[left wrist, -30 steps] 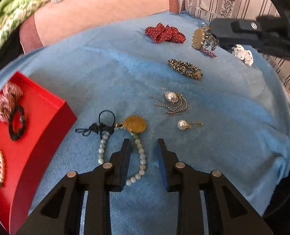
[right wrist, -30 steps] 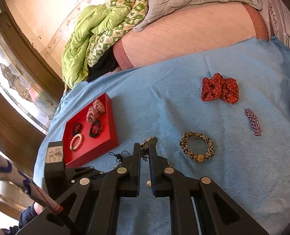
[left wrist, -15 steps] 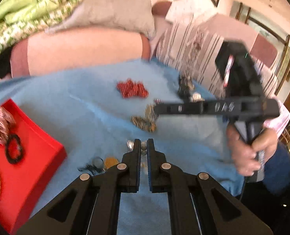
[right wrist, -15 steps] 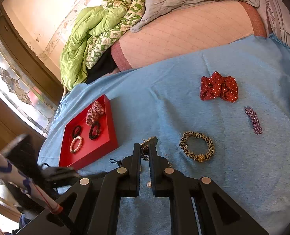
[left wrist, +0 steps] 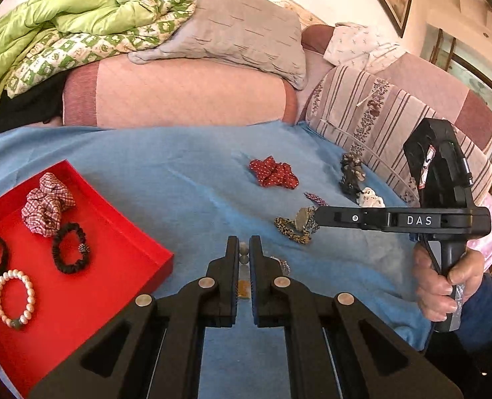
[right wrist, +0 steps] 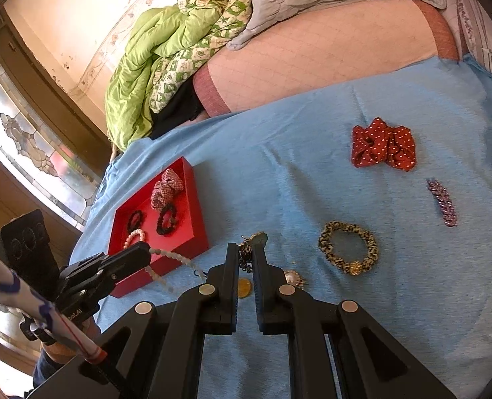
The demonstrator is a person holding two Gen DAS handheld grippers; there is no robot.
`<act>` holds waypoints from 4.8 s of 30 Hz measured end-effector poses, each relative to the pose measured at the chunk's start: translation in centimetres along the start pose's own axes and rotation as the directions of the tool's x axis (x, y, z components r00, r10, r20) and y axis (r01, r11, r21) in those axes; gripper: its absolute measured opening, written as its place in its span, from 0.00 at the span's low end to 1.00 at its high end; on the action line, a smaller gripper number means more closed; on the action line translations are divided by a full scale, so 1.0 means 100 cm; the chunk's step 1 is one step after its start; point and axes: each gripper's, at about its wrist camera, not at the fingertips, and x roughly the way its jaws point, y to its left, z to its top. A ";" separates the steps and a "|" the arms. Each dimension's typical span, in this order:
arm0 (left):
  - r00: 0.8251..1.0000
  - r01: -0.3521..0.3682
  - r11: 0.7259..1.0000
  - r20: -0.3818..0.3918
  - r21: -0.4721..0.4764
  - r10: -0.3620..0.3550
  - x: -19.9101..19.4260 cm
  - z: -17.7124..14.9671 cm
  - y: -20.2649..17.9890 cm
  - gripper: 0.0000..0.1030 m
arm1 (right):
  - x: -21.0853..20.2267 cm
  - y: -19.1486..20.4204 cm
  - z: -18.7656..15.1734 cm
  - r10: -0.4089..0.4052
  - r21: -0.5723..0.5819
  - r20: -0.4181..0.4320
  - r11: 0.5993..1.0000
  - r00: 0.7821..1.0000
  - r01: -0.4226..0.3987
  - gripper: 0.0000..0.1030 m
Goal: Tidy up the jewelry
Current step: 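Carry the white pearl bracelet and gold charm over the red tray with both tools, then open the left and right tools, dropping the bracelet and charm into the tray, then grasp the black cord gold-coin pendant with the left tool while the right tool grasps the pearl brooch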
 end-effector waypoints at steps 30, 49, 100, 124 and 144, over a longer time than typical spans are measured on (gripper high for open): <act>0.983 -0.163 0.964 0.044 -0.210 0.176 -0.058 -0.010 0.102 0.05 | 0.064 0.093 -0.017 0.123 -0.097 -0.067 0.987 0.990 -0.129 0.08; 0.943 -0.331 0.888 -0.087 -0.320 0.320 -0.048 -0.029 0.148 0.05 | 0.161 0.139 -0.012 0.021 -0.198 -0.147 0.979 0.989 -0.051 0.09; 0.933 -0.354 0.882 -0.051 -0.312 0.356 -0.048 -0.019 0.121 0.23 | 0.101 0.094 0.014 0.030 -0.080 -0.069 0.996 0.997 -0.036 0.09; 0.968 -0.126 0.992 -0.221 -0.024 0.118 0.044 -0.027 0.014 0.23 | 0.045 -0.019 -0.008 -0.033 0.122 -0.129 0.991 0.991 0.048 0.09; 0.937 -0.221 0.972 -0.258 0.080 0.234 0.104 -0.037 -0.014 0.48 | 0.053 -0.031 -0.011 -0.062 0.133 -0.166 0.987 0.984 0.085 0.18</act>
